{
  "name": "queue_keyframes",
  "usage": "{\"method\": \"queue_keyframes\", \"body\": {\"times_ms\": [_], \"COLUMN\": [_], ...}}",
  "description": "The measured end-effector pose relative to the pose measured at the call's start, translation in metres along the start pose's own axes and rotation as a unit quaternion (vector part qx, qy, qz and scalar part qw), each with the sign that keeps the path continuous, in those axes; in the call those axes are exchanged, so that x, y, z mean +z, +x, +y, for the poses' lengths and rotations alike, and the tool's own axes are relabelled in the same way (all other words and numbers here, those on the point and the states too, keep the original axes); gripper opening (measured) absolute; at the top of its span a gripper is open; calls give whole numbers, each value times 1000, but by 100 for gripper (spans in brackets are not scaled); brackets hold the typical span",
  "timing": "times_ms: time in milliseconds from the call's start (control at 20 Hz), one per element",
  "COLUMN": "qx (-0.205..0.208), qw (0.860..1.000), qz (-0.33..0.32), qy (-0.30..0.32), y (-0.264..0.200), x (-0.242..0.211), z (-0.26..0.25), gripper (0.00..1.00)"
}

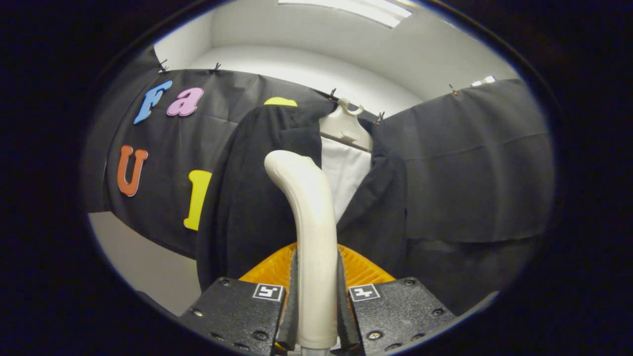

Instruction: Iron the clothes twice with a garment steamer, once on the left side and once on the right side.

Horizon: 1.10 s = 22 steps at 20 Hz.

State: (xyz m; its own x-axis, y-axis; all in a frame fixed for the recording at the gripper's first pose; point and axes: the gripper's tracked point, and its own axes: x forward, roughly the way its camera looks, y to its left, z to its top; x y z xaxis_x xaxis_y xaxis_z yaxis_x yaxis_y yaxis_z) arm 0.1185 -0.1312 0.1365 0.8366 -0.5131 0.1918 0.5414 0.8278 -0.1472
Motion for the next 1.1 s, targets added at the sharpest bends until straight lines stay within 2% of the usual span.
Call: {"method": "queue_keyframes", "body": {"times_ms": [300, 550, 1100], "qx": [-9, 2, 5], "qw": [1000, 999, 992], "qz": [21, 41, 121], "qy": [-2, -23, -23], "y": [-10, -24, -44], "x": [-27, -56, -135], "z": [-10, 0, 21], "gripper": [35, 35, 35]}}
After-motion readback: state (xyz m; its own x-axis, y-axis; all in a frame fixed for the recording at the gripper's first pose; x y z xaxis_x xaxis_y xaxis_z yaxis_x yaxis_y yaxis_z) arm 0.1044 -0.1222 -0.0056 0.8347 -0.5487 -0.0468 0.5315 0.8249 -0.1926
